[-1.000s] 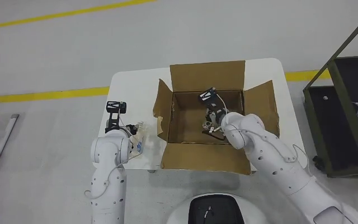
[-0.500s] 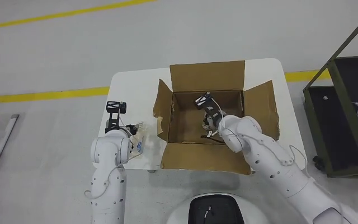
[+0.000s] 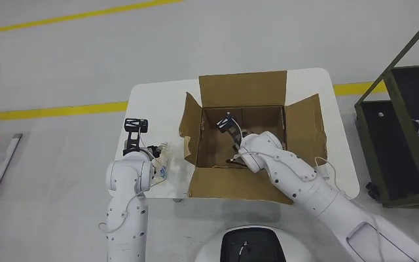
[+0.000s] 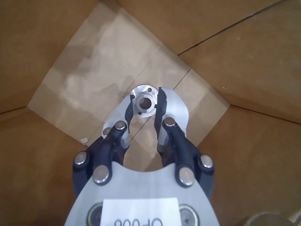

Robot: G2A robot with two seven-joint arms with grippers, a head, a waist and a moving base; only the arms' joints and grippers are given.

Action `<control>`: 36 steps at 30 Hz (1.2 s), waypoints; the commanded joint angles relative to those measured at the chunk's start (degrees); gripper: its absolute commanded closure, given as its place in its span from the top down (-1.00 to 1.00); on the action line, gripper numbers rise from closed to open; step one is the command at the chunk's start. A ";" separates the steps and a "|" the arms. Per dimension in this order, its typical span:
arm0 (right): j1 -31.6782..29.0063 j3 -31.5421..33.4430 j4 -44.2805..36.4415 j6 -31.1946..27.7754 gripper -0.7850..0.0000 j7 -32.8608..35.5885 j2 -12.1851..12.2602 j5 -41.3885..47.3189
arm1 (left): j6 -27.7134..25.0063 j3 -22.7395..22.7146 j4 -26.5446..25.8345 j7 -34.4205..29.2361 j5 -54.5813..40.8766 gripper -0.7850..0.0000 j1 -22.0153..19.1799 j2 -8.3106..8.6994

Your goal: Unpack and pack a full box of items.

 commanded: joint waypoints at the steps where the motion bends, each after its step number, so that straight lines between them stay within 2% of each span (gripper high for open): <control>1: 0.76 -0.26 2.13 0.04 -0.22 -0.07 -0.53 0.63 | 0.00 0.00 0.00 0.00 0.00 1.00 0.00 0.00; 18: 3.95 -1.34 14.27 -1.41 -0.08 -2.95 -3.96 4.10 | 0.00 0.00 0.00 0.00 0.00 1.00 0.00 0.00; 36: 6.21 -1.41 19.93 -2.39 -0.15 -4.72 -6.51 4.77 | 0.00 0.00 0.00 0.00 0.00 1.00 0.00 0.00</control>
